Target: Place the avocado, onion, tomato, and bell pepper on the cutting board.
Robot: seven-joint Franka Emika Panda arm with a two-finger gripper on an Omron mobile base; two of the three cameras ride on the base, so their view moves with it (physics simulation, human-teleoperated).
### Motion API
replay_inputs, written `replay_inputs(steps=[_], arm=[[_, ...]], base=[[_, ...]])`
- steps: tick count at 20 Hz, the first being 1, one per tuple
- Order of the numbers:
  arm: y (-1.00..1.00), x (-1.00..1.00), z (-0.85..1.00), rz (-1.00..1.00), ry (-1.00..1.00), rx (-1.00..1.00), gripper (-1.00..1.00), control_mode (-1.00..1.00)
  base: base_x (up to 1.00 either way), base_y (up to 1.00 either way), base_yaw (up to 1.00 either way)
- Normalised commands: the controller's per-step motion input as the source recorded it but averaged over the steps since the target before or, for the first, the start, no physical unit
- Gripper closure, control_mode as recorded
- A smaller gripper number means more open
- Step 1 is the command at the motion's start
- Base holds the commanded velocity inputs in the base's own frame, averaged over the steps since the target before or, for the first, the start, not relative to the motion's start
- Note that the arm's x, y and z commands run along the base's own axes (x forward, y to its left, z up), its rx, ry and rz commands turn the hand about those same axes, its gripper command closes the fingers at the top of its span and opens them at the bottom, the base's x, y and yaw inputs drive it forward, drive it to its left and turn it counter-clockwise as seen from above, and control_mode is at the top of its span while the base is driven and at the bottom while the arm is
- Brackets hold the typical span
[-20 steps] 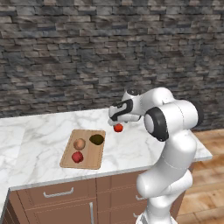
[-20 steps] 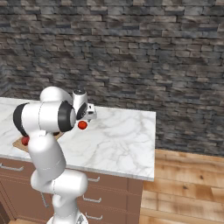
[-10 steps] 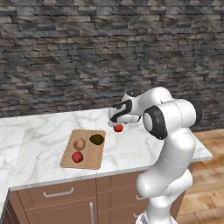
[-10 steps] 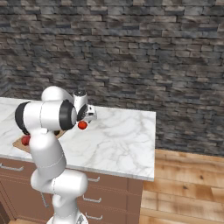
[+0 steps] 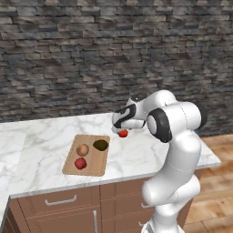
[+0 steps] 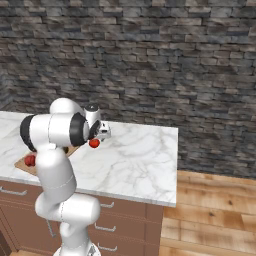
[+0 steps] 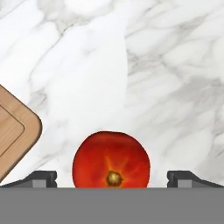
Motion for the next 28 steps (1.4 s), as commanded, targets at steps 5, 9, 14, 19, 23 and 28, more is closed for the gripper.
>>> replay_inputs(steps=[5,9,14,19,23,28], arm=[[0.04,0.07,-0.09,0.00,0.00,0.00,-1.00,-1.00],[0.04,0.09,-0.10,0.00,0.00,0.00,-1.00,-1.00],[0.04,0.10,-0.12,0.00,0.00,0.00,-1.00,-1.00],[0.02,0.09,-0.19,0.00,0.01,0.00,-1.00,-1.00],[0.00,0.02,-0.23,0.00,0.00,0.00,1.00,-1.00],[0.00,0.00,-0.14,0.00,0.00,0.00,1.00,-1.00]], base=[[0.00,0.00,0.00],[0.00,0.00,0.00],[0.00,0.00,0.00],[0.00,0.00,0.00],[0.00,0.00,0.00],[0.00,0.00,0.00]])
